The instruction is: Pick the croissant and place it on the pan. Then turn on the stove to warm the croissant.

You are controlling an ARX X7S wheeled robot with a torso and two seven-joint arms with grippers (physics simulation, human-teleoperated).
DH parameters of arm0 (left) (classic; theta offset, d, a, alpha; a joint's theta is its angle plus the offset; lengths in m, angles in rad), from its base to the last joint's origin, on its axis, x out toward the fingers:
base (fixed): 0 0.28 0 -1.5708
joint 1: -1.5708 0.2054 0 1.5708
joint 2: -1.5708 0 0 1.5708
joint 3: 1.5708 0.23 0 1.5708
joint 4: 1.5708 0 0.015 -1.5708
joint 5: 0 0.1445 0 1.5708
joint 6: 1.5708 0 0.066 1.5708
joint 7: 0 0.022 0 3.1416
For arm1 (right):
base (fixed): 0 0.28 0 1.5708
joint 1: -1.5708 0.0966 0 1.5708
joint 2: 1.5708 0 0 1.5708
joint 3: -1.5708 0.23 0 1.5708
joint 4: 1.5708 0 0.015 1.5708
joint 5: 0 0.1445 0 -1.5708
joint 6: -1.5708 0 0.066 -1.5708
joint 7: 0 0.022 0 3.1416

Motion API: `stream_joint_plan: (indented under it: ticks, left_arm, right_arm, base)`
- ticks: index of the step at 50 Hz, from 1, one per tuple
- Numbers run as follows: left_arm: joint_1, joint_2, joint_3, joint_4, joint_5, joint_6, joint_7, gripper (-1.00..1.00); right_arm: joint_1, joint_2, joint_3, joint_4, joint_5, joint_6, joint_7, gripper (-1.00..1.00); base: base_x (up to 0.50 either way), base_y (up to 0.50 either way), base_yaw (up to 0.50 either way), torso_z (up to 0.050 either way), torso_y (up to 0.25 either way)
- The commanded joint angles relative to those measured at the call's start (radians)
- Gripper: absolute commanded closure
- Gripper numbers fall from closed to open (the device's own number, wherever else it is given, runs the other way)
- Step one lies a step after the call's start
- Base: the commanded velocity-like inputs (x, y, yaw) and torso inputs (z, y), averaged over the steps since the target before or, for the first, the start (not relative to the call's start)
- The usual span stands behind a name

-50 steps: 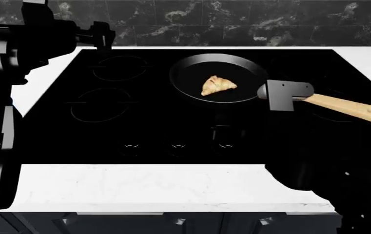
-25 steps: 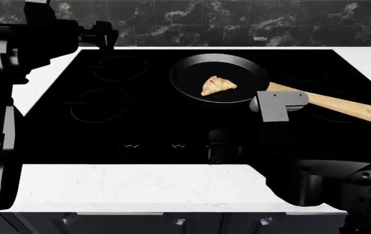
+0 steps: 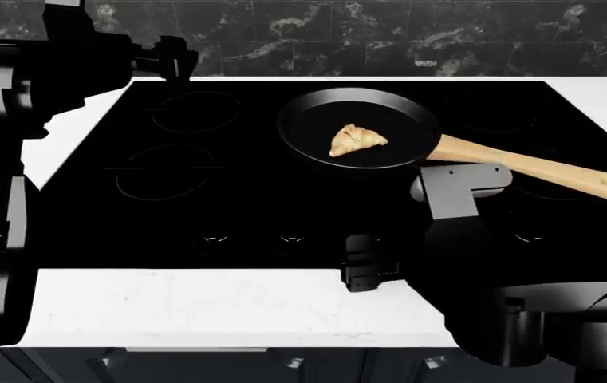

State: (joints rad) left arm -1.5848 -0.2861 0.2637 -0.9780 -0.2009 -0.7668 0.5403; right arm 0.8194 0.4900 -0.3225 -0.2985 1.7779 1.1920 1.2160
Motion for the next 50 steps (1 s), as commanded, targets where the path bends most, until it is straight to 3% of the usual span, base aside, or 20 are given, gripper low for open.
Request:
stream_joint_plan:
  ticks: [1,12,29,50]
  left_arm:
    - [0.000,0.005,0.004,-0.006,-0.003,0.001,0.007,-1.00]
    - [-0.014,0.017,0.017,-0.072,0.008,0.040,0.013,-1.00]
    - [-0.012,0.020,0.022,-0.074,0.006,0.040,0.017,-1.00]
    - [-0.014,0.022,0.026,-0.089,0.008,0.049,0.015,-1.00]
  right_arm:
    - [-0.003,0.024,0.019,-0.078,0.059,-0.018,0.057,-1.00]
    - [0.029,-0.016,-0.026,0.077,-0.127,-0.009,-0.147,-1.00]
    - [0.127,-0.056,-0.089,0.162,-0.233,-0.004,-0.279,-1.00]
    - [0.120,-0.068,-0.134,0.285,-0.321,-0.046,-0.400,-1.00]
  base:
    - [0.00,0.00,0.00,0.000,0.000]
    - [0.00,0.00,0.00,0.000,0.000]
    - [0.00,0.00,0.00,0.000,0.000]
    - [0.00,0.00,0.00,0.000,0.000]
